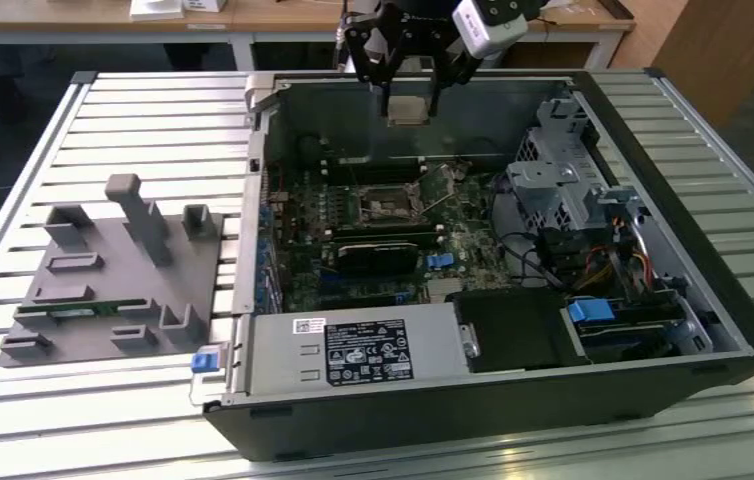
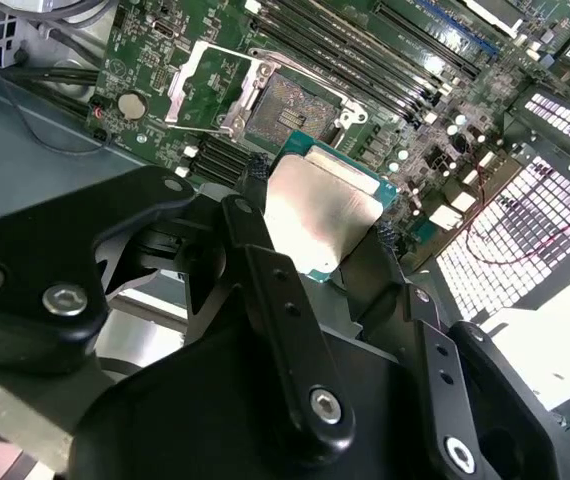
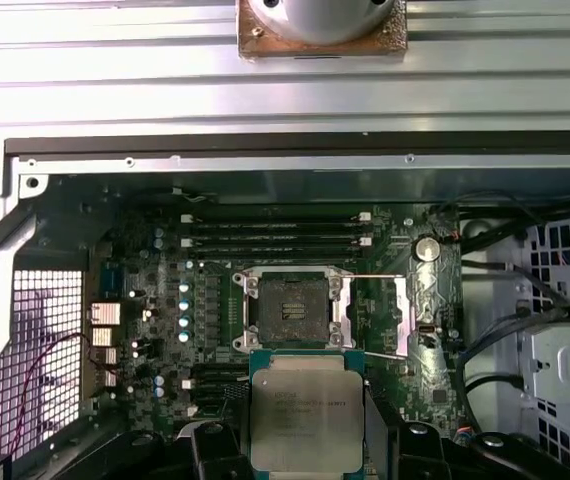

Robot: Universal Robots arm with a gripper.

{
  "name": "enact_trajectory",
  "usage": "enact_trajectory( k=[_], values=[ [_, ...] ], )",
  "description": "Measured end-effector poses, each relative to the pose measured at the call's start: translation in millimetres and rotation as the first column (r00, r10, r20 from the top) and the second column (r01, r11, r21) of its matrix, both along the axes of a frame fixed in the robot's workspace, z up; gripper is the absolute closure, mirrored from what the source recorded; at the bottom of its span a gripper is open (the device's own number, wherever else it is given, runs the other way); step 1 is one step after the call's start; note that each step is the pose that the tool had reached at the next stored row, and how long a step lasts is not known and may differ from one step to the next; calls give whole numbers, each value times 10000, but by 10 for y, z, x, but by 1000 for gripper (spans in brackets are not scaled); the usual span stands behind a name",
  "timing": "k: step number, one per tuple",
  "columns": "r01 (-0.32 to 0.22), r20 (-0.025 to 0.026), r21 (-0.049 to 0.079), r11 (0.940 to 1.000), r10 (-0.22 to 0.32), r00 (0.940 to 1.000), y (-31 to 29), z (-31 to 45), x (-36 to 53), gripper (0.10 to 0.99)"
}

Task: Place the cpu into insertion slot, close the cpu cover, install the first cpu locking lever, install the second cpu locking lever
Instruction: 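Place the cpu into insertion slot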

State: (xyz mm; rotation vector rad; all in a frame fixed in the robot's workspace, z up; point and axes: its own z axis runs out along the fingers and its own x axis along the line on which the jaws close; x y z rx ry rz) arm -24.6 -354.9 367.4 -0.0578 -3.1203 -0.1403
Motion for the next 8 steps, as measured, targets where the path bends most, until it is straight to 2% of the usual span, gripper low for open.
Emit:
enact_trajectory(
  k=[8],
  values=[
    [111,-1,0,9999,-111,9999,0,0,0,545]
  ],
)
